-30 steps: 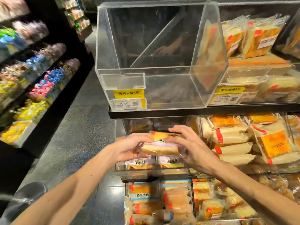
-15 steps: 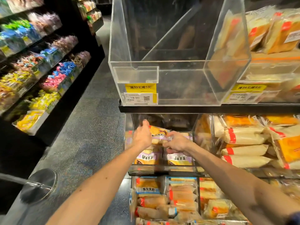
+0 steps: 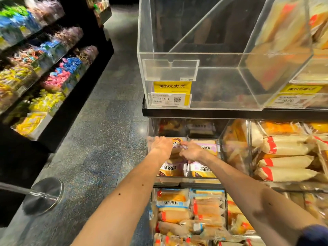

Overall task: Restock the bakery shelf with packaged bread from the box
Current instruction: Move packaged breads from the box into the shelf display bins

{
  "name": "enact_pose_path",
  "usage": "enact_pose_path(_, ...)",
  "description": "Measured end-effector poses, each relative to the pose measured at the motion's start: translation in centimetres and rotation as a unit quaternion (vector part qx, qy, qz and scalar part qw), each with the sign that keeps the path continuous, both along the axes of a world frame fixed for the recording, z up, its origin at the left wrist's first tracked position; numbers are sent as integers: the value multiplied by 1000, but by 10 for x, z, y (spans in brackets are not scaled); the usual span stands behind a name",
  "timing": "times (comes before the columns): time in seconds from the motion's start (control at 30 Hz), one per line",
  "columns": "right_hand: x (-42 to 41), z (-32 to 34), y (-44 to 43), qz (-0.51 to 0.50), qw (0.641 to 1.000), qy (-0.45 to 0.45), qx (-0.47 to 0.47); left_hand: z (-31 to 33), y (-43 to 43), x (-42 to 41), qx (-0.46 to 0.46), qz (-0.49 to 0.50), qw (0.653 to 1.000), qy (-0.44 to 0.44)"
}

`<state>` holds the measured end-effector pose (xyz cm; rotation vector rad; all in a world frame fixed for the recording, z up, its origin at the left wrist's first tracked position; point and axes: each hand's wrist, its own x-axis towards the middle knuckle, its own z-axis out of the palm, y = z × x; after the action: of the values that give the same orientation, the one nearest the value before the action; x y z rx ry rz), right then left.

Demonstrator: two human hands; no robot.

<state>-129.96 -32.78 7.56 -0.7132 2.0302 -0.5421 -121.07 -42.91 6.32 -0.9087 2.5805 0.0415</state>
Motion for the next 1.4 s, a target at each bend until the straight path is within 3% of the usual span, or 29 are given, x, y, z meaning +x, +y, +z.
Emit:
enact_pose_path(0.07, 1, 5, 5, -10, 1000, -7, -9, 6, 0, 3, 21, 2, 1000, -1)
enact_pose_path(0.17, 3, 17, 18, 13, 998, 52, -39, 26, 7, 11, 39, 13, 998, 41)
enact_pose_path(0.33, 11, 48, 53, 23, 988, 92, -125, 87, 32, 37, 101, 40, 978, 179)
enact_pose_path(0.47, 37, 81, 83, 90, 962, 170, -191, 137, 64, 94, 82, 32, 959, 269)
enact_pose_path(0.57, 76, 94, 94, 201, 920, 225, -250, 160, 84, 161, 18, 48, 950, 307)
enact_pose_path(0.77, 205, 74, 92, 425, 817, 243, -304, 154, 147, 339, -90, 150, 944, 281)
enact_pose_path(0.87, 289, 53, 91, 529, 762, 214, -305, 136, 194, 432, -119, 250, 931, 237)
enact_pose_path(0.97, 376, 39, 96, 620, 702, 175, -304, 105, 249, 516, -157, 358, 904, 173)
enact_pose_path(1.1, 486, 21, 103, 698, 642, 147, -281, 62, 308, 609, -52, 544, 821, 163)
enact_pose_path(1.2, 562, -3, 104, 741, 609, 134, -251, 19, 334, 680, 4, 629, 769, 115)
enact_pose_path(1.3, 635, -31, 100, 770, 587, 132, -212, -30, 350, 747, 29, 689, 712, 130)
enact_pose_path(1.4, 703, -65, 91, 784, 589, 131, -146, -77, 354, 805, 72, 726, 671, 131)
